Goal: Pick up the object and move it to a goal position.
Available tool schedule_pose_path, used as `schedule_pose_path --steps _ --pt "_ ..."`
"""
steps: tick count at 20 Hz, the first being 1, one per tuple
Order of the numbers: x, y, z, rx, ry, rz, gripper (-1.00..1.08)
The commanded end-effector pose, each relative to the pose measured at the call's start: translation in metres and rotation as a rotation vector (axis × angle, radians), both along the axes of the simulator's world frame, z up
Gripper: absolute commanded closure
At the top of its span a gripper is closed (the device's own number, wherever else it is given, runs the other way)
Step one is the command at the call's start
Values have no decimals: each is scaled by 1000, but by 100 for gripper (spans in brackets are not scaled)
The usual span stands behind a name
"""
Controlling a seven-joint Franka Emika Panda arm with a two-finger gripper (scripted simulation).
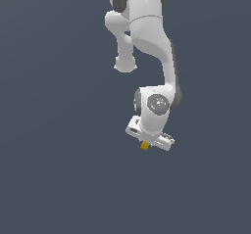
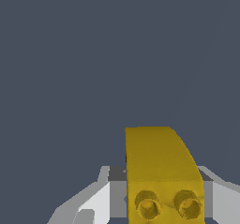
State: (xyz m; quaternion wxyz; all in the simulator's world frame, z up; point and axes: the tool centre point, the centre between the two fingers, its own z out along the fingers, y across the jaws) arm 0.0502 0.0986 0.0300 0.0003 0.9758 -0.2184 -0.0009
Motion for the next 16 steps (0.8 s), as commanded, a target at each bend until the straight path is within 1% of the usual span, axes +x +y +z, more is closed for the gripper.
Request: schedule_pose_path --steps 1,8,16 --pt "0 -3 9 0 -2 0 108" --pt "-5 -16 55 1 -2 -1 108" --pt "-12 -42 142 1 -2 -1 108"
